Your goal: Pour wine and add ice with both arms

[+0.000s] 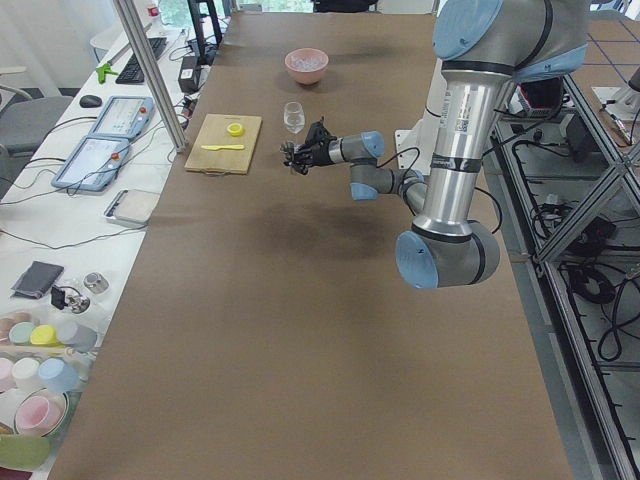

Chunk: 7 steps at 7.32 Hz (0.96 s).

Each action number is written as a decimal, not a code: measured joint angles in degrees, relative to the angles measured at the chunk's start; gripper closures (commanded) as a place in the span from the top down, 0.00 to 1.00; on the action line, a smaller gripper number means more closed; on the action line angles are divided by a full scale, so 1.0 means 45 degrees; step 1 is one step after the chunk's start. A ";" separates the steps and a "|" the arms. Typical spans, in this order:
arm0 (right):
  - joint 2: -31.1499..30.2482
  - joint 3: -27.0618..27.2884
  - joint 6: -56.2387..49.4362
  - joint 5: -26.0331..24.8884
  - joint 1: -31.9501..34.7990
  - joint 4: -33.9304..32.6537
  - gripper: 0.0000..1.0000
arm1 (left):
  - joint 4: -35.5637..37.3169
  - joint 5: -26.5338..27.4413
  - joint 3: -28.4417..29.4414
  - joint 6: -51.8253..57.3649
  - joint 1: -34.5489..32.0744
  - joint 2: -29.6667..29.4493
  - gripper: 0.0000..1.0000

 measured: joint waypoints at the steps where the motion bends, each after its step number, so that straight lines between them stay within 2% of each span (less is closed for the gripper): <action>1: -0.0003 0.0000 0.0004 0.0000 0.0004 0.0000 1.00 | -0.0728 -0.0826 -0.0016 0.1570 0.0012 -0.0145 0.00; 5: -0.0007 -0.0015 0.0017 0.0000 0.0093 0.0000 1.00 | -0.1558 -0.5801 -0.0241 0.5434 -0.0422 -0.0998 0.00; 7: -0.0007 -0.0003 0.0019 0.0009 0.0123 0.0000 1.00 | -0.1118 -0.7187 -0.0346 0.6110 -0.1014 -0.1063 0.00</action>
